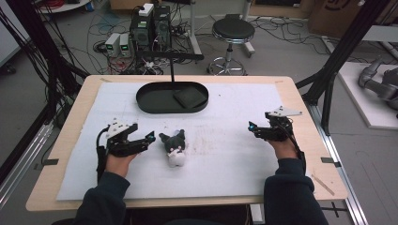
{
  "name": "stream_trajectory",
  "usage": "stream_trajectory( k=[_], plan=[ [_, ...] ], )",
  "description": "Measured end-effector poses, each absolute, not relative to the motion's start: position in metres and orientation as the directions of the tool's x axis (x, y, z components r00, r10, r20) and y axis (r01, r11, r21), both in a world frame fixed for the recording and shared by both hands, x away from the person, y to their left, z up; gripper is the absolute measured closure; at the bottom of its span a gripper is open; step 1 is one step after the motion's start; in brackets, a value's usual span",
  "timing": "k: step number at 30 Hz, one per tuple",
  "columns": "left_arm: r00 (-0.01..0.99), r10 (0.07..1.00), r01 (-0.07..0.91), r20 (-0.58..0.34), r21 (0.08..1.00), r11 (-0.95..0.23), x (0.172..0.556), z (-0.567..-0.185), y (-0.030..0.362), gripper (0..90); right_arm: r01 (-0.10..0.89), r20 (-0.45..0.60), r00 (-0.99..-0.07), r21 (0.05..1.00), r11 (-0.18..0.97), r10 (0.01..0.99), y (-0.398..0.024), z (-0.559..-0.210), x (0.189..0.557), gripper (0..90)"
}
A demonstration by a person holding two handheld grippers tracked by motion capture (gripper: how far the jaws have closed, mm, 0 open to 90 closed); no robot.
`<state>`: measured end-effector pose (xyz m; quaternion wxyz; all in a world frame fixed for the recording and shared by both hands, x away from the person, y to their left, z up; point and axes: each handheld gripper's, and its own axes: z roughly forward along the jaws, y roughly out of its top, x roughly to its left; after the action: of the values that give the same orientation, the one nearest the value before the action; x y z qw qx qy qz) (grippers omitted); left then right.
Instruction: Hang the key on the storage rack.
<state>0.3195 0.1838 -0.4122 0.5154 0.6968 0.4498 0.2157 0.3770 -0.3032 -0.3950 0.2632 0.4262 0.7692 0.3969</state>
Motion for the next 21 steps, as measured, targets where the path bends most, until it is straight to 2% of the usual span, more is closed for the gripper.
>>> stream_trajectory(
  k=[7,8,13,17,19,20,21],
  plan=[
    [0.563,0.800,0.472,-0.207,0.876,-0.105,0.337,-0.427,0.156,25.1,0.444,-0.065,-0.507,0.835,0.325,0.859,-0.303,-0.395,0.377,20.7],
    [0.564,0.790,0.512,-0.240,0.852,-0.107,0.343,-0.433,0.150,25.1,0.447,-0.057,-0.508,0.835,0.320,0.860,-0.303,-0.395,0.376,20.7],
    [0.572,0.758,0.554,-0.313,0.829,-0.076,0.352,-0.437,0.148,26.2,0.447,-0.059,-0.516,0.833,0.327,0.855,-0.303,-0.395,0.376,20.7],
    [0.559,0.708,0.625,-0.432,0.781,-0.016,0.358,-0.443,0.148,24.9,0.447,-0.059,-0.523,0.830,0.333,0.850,-0.301,-0.396,0.376,20.8],
    [0.554,0.699,0.636,-0.451,0.771,-0.007,0.359,-0.444,0.148,24.9,0.447,-0.058,-0.522,0.831,0.330,0.851,-0.301,-0.396,0.376,20.8],
    [0.560,0.683,0.643,-0.470,0.766,0.000,0.360,-0.444,0.149,27.3,0.447,-0.056,-0.520,0.832,0.328,0.852,-0.301,-0.396,0.376,20.8],
    [0.573,0.664,0.641,-0.481,0.768,0.003,0.360,-0.444,0.149,35.5,0.447,-0.056,-0.521,0.832,0.328,0.852,-0.301,-0.396,0.375,20.8]
  ],
)
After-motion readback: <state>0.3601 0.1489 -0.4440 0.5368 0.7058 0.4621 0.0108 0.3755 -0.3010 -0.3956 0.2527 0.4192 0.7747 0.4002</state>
